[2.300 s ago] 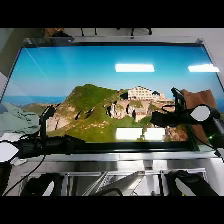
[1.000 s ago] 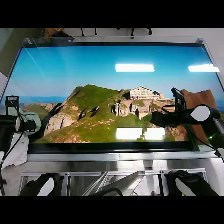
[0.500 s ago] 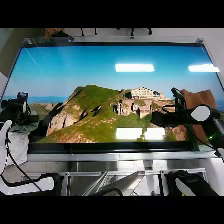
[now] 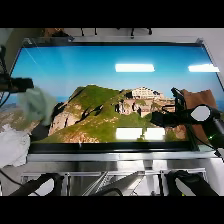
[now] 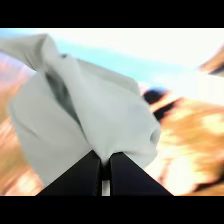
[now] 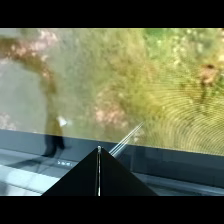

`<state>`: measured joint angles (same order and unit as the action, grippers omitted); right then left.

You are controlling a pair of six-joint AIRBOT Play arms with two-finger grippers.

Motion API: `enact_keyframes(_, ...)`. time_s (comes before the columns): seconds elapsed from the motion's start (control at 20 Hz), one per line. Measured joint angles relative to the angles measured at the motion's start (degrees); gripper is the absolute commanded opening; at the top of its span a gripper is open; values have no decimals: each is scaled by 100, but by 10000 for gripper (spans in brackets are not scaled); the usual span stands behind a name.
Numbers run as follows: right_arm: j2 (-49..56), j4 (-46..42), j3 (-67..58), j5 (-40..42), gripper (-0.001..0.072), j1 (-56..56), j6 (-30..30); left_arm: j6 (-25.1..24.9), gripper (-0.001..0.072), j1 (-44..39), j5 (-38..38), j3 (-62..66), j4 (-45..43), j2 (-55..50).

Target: Fold the shirts.

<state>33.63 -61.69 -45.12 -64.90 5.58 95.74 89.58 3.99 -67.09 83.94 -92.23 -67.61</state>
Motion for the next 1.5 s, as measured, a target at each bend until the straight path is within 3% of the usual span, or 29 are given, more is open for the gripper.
enact_keyframes(0.3,0,0,0,2,17,0,2,-129,21,-1843,131,184,1029,616)
enact_keyframes(0.55,0,0,0,0,17,0,0,-2,27,-3060,691,-713,1217,107)
enact_keyframes(0.6,0,0,0,0,17,0,0,39,300,-3230,813,-859,1235,-87)
enact_keyframes(0.65,0,0,0,11,19,0,0,87,700,-3351,911,-940,1239,-289)
enact_keyframes(0.75,0,0,0,68,26,0,-42,164,691,-3432,793,-892,1270,-638)
enact_keyframes(0.8,0,-2,-9,105,104,0,-98,188,691,-3399,612,-767,1268,-763)
enact_keyframes(0.85,2,0,-31,175,324,0,-160,188,691,-3327,398,-623,1266,-841)
enact_keyframes(0.9,9,0,-59,223,366,0,-236,190,691,-3220,166,-487,1257,-872)
enact_keyframes(1.15,400,385,-149,330,364,22,-809,190,690,-2459,-588,-763,1193,-269)
enact_keyframes(1.35,1071,1126,-120,382,385,330,-1613,199,691,-2122,-214,-2468,1624,728)
enact_keyframes(1.45,1478,1353,-83,553,582,673,-1882,195,691,-2170,487,-3517,2135,1174)
enact_keyframes(1.5,1676,1449,-72,686,600,861,-1965,192,691,-2251,925,-3987,2400,1333)
